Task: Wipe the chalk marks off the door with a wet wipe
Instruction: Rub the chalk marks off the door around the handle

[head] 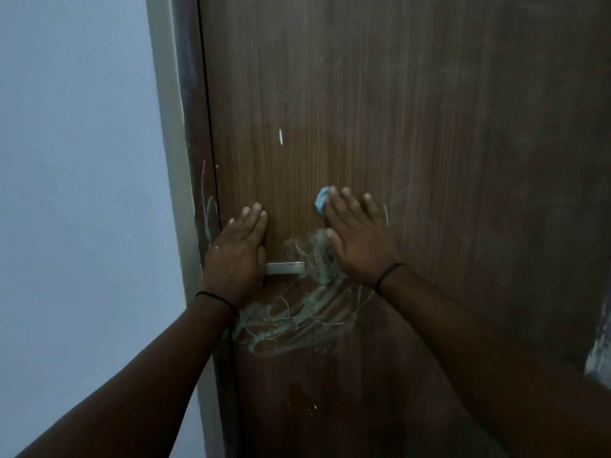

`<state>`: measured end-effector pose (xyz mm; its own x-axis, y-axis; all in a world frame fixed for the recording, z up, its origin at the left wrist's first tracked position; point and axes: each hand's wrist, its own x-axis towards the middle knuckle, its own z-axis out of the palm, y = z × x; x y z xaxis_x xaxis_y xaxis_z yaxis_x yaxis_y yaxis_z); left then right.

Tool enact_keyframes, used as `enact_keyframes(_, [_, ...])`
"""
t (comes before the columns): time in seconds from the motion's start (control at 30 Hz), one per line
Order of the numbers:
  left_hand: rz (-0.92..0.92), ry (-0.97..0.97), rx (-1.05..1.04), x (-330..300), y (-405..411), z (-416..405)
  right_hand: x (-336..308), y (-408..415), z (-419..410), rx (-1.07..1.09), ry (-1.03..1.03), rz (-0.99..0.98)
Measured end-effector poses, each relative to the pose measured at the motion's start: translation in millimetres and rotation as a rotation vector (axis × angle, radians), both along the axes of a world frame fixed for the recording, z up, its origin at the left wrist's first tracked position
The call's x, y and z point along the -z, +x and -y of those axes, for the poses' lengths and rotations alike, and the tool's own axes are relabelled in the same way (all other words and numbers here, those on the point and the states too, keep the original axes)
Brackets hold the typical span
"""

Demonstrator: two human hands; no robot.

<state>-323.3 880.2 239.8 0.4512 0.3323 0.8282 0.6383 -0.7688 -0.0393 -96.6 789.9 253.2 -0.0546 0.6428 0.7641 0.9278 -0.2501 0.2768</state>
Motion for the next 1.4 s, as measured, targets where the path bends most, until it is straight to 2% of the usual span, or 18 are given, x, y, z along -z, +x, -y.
enact_keyframes(0.07, [-0.011, 0.004, 0.001, 1, -1, -2, -20, -8, -6, 0.013, 0.08, -0.087])
enact_keyframes(0.13, [0.008, 0.001, -0.002, 3, -1, -3, -31, -38, -22, -0.065, 0.102, -0.127])
enact_keyframes(0.23, [0.048, -0.025, 0.016, 6, 2, 0, -7, -63, -36, -0.142, -0.035, 0.015])
enact_keyframes(0.3, [0.023, -0.021, 0.019, 7, 1, -1, 13, -51, -26, -0.172, -0.125, 0.086])
enact_keyframes(0.43, [-0.005, -0.019, 0.012, 5, -4, -2, 22, -12, -2, -0.205, -0.16, 0.075])
enact_keyframes(0.53, [0.029, -0.029, 0.022, 8, -1, 0, 23, 5, 6, -0.16, -0.056, 0.02])
enact_keyframes(0.7, [0.048, -0.027, 0.024, 9, 0, 0, 15, -3, -8, -0.375, 0.165, 0.022])
enact_keyframes(0.8, [0.045, -0.028, 0.035, 8, 0, -1, 10, -4, -18, -0.383, 0.347, -0.063])
enact_keyframes(0.9, [0.066, -0.021, 0.05, 9, 0, -1, 7, -10, -20, -0.411, 0.321, -0.114])
enact_keyframes(1.03, [0.095, -0.027, 0.058, 11, 3, -3, 8, -32, -26, -0.512, 0.294, -0.022])
enact_keyframes(1.23, [0.076, -0.032, 0.031, 9, 2, -3, 20, -35, -32, -0.573, 0.029, 0.243])
enact_keyframes(1.33, [0.06, -0.036, 0.022, 8, -1, -2, 25, -14, -25, -0.58, 0.022, 0.27])
enact_keyframes(1.4, [0.054, -0.033, 0.023, 7, -1, -1, 25, -1, -24, -0.556, 0.087, 0.156])
